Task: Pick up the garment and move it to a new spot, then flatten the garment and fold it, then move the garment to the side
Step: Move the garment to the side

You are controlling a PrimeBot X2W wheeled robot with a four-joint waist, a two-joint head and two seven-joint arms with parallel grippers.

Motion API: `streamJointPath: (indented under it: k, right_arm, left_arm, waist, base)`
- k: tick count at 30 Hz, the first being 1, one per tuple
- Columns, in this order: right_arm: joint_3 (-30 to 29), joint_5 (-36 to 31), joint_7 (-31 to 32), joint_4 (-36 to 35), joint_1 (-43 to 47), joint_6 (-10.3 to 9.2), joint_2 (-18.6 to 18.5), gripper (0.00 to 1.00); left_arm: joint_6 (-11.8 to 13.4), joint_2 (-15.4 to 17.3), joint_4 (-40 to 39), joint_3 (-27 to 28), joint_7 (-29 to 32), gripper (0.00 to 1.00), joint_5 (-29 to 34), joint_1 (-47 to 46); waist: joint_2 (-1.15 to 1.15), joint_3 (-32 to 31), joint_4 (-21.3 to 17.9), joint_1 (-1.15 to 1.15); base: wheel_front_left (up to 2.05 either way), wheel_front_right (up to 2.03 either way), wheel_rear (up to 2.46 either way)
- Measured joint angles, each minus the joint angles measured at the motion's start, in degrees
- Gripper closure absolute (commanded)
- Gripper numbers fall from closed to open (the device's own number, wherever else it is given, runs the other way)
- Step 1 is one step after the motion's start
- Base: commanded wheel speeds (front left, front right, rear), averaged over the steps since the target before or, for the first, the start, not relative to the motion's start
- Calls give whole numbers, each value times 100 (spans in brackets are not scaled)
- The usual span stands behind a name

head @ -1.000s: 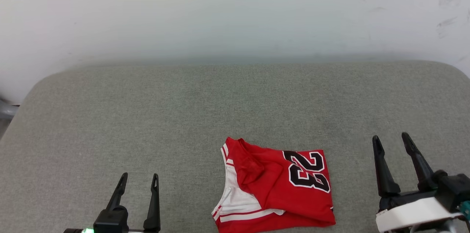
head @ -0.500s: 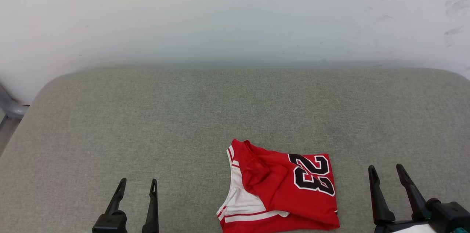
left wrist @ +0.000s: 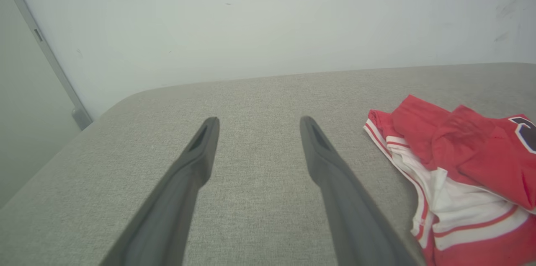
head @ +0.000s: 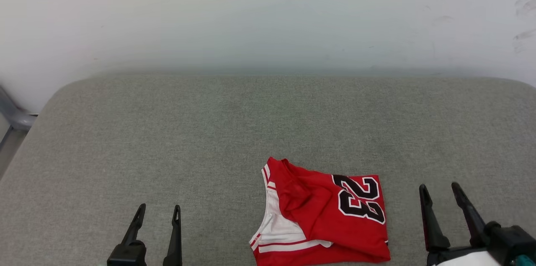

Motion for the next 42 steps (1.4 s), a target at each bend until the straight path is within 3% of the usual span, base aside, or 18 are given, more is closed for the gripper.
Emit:
streamJointPath:
  k: [6, 13, 19, 28, 35, 42]
  right_arm:
    - [-149, -43, 0, -169, -559, -1, -328, 0]
    - [-4, 269, 246, 62, -1614, -1, -1199, 0]
    - [581, 1269, 1547, 337, -2449, 0, -1976, 0]
    - [1526, 3172, 4601, 693, -2742, -1, -2661, 0]
    - [1708, 3828, 5657, 866, -2479, -1, -2653, 0]
    - [1692, 4074, 5791, 1296, -2342, -1, -2258, 0]
  left_arm:
    - [-3, 0, 13, -4, 0, 0, 37, -30]
    - [-41, -12, 33, -57, 0, 0, 41, -112]
    - [-55, -33, 38, -107, 0, 0, 41, -233]
    - [-75, -78, 70, -209, 0, 0, 38, -407]
    - [-96, -110, 79, -270, 0, 0, 31, -565]
    - [-129, -149, 91, -324, 0, 0, 2, -721]
  waist:
    - [0, 56, 47, 0]
    - [0, 168, 115, 0]
    - [0, 326, 190, 0]
    - [0, 560, 321, 0]
    - [0, 753, 482, 0]
    - [0, 1003, 641, 0]
  base:
    - [0, 0, 0]
    - [0, 0, 0]
    - [0, 0, 0]
    - [0, 0, 0]
    - [0, 0, 0]
    - [0, 0, 0]
